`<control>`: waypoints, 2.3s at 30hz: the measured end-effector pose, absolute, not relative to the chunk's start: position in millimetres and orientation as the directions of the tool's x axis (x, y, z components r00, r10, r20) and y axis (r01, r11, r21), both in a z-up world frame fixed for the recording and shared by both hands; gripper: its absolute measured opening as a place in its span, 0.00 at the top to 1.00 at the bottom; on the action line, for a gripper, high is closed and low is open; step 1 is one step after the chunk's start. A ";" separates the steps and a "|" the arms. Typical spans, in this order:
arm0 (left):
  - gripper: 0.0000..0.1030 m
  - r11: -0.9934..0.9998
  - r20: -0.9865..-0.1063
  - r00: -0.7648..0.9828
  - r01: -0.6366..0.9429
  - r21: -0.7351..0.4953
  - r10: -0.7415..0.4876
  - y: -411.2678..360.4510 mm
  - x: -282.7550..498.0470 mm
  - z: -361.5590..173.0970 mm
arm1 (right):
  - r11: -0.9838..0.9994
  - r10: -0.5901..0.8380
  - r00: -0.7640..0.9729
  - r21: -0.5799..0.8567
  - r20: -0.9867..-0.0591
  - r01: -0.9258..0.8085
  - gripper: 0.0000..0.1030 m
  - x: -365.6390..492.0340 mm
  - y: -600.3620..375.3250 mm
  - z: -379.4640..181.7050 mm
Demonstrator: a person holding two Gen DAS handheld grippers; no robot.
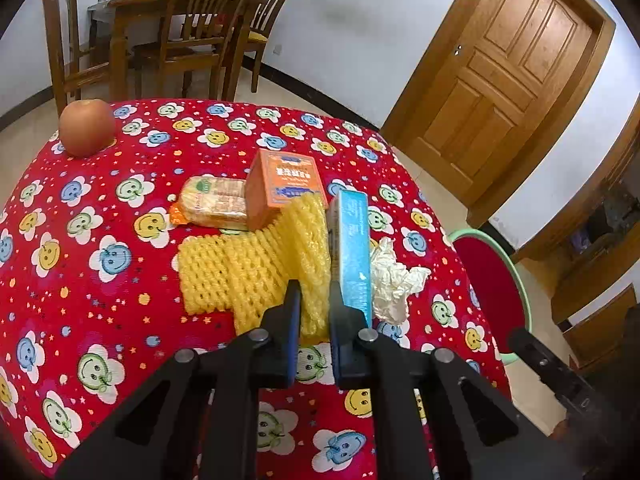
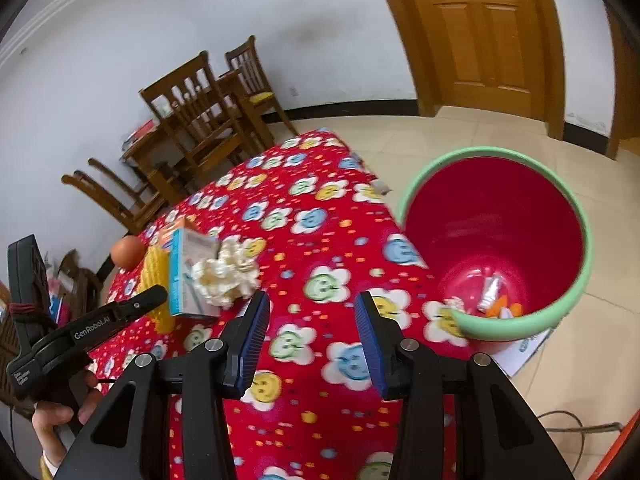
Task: Collect trash
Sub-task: 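Grasp the yellow foam net with the left tool while the right grasps the tissue, then carry the yellow foam net and tissue over the red bin with both tools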
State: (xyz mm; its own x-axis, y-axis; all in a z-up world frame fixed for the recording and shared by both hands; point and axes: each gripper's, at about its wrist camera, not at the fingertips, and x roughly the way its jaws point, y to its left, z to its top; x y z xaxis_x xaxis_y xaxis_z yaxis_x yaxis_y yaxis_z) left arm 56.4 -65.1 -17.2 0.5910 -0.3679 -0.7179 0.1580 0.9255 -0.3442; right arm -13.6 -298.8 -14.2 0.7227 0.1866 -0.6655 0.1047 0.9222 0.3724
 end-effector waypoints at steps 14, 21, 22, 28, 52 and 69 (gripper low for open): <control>0.90 0.925 -0.652 0.669 0.152 -0.349 -0.356 -31.2 42.5 7.9 | 0.934 0.281 0.671 0.355 -0.686 -0.029 0.55 27.5 -233.1 -17.5; 0.90 0.914 -0.643 0.668 0.152 -0.376 -0.375 -21.7 44.4 6.2 | 0.940 0.277 0.650 0.341 -0.708 -0.029 0.55 51.9 -216.3 -27.3; 0.90 0.912 -0.639 0.669 0.154 -0.381 -0.379 -20.1 44.1 6.8 | 0.939 0.278 0.647 0.342 -0.710 -0.028 0.55 54.3 -215.7 -29.0; 0.90 0.906 -0.616 0.684 0.169 -0.388 -0.391 -14.6 38.1 15.2 | 0.938 0.285 0.616 0.347 -0.735 -0.020 0.77 63.5 -213.4 -40.1; 0.90 0.876 -0.568 0.670 0.316 -0.364 -0.478 -67.5 11.0 50.7 | 0.938 0.213 0.751 0.345 -0.625 0.021 0.87 -8.6 -261.1 10.6; 0.90 0.821 -0.612 0.561 0.481 -0.308 -0.558 -165.1 18.3 46.2 | 0.908 0.038 0.811 0.359 -0.584 0.216 0.87 -62.5 -351.0 22.0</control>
